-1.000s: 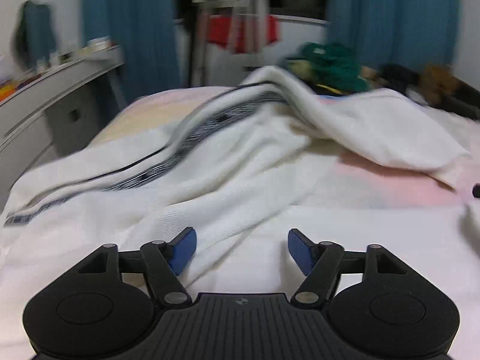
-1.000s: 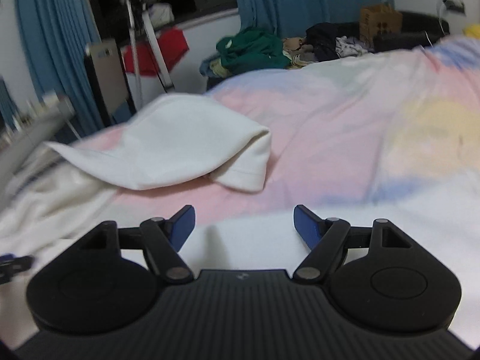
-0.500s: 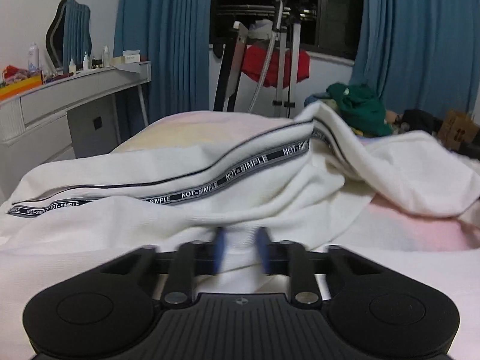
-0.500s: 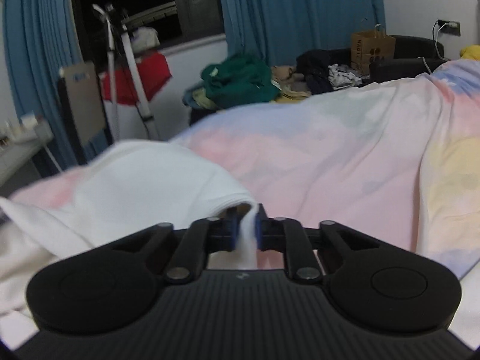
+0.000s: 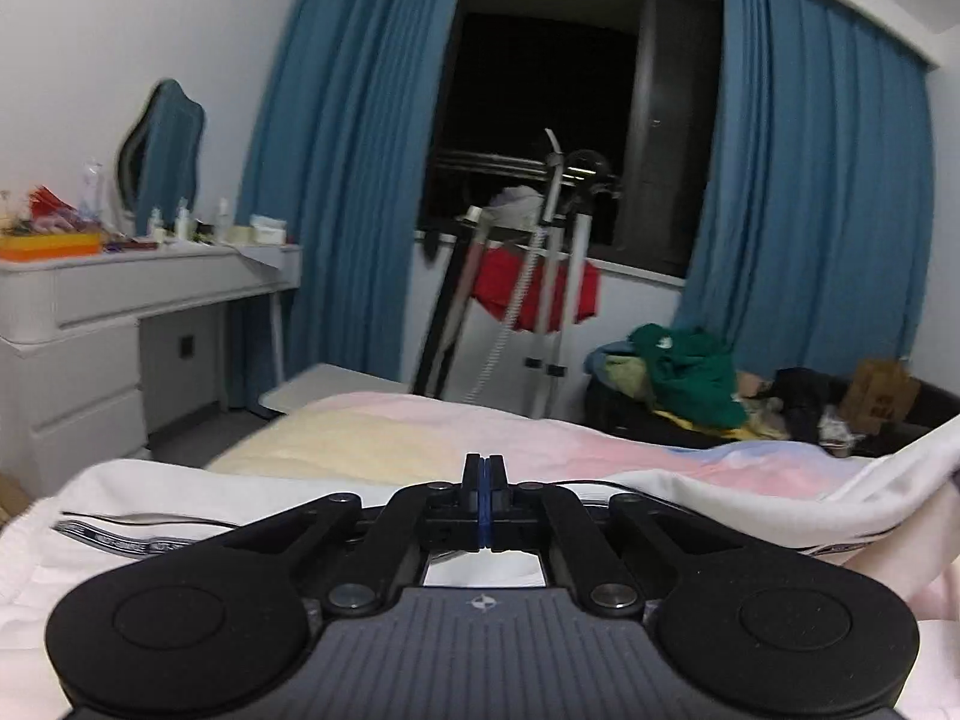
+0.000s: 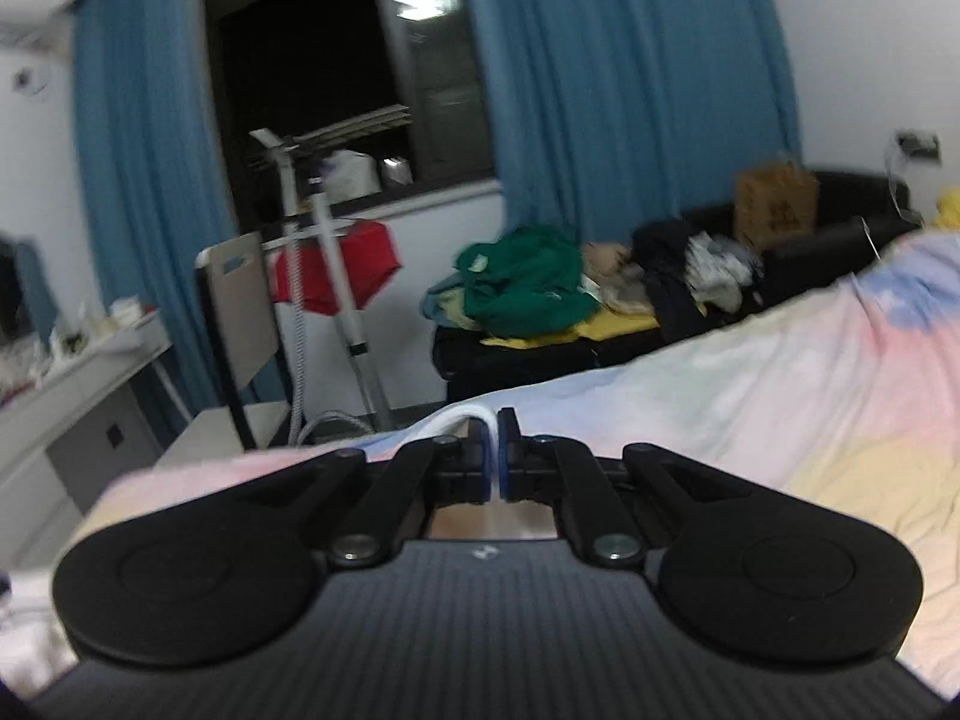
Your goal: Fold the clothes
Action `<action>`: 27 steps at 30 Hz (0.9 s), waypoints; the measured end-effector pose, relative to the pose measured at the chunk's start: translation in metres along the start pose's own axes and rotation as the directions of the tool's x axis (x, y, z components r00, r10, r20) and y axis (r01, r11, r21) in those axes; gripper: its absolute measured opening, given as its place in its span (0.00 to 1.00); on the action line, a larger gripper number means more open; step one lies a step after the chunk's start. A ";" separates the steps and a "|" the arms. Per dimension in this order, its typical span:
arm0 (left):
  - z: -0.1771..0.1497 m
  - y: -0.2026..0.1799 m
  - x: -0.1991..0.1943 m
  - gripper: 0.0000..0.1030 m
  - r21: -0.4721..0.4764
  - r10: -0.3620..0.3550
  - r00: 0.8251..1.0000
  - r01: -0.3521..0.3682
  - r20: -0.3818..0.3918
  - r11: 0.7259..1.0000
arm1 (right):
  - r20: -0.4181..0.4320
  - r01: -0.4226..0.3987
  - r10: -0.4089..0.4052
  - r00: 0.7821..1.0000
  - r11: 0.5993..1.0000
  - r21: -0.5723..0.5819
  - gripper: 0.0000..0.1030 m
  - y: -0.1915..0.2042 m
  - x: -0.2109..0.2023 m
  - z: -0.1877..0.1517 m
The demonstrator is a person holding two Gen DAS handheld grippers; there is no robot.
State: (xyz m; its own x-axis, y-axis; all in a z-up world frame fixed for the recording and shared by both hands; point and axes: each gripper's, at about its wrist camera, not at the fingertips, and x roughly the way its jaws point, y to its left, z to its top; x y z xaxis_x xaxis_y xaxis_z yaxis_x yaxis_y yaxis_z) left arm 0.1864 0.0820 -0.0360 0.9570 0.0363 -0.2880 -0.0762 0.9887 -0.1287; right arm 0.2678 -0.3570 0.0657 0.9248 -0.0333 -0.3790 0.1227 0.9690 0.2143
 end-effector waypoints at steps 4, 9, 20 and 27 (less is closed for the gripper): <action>-0.009 -0.006 0.012 0.00 0.012 -0.027 0.996 0.028 -0.090 1.000 | -0.171 0.124 -0.113 0.979 0.991 0.055 0.05 -0.033 0.061 0.029; -0.022 -0.010 0.027 0.00 0.031 -0.024 0.987 0.030 -0.156 0.999 | -0.260 0.254 -0.224 0.939 0.963 0.091 0.05 -0.050 0.145 0.025; -0.034 -0.014 0.044 0.18 0.050 -0.202 0.973 0.208 -0.114 0.977 | -0.135 0.291 -0.299 0.944 0.954 -0.076 0.06 0.009 0.250 0.054; -0.048 -0.044 0.042 0.38 0.209 -0.334 0.922 0.372 -0.198 0.904 | -0.185 0.195 -0.185 0.965 0.980 0.040 0.17 -0.003 0.248 0.042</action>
State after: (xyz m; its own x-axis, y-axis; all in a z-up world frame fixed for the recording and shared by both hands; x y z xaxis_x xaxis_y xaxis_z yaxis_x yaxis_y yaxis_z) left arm 0.2163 0.0330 -0.0876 0.8521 -0.3253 -0.4100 0.3458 0.9379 -0.0255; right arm 0.5114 -0.3788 0.0087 0.8036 -0.1661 -0.5716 0.3150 0.9334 0.1717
